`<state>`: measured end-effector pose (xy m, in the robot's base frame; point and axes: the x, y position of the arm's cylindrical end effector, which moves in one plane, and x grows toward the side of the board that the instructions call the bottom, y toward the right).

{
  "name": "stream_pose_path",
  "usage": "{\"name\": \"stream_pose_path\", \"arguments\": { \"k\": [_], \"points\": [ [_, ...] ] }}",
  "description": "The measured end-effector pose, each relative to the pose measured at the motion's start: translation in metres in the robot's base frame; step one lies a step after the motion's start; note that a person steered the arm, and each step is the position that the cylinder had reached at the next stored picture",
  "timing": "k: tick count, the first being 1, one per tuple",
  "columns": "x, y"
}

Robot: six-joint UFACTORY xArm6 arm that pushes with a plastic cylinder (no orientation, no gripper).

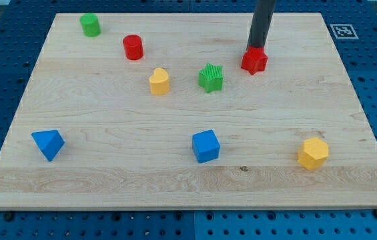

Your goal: Tap red circle above

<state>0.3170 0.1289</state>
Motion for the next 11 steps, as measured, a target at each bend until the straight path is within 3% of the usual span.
{"name": "stream_pose_path", "arguments": {
  "k": [3,5,7,8,9,11],
  "points": [
    [0.036,0.0],
    [0.003,-0.022],
    [-0.006,-0.155],
    [-0.034,-0.203],
    [-0.046,-0.238],
    [-0.007,-0.248]
  ]
}}
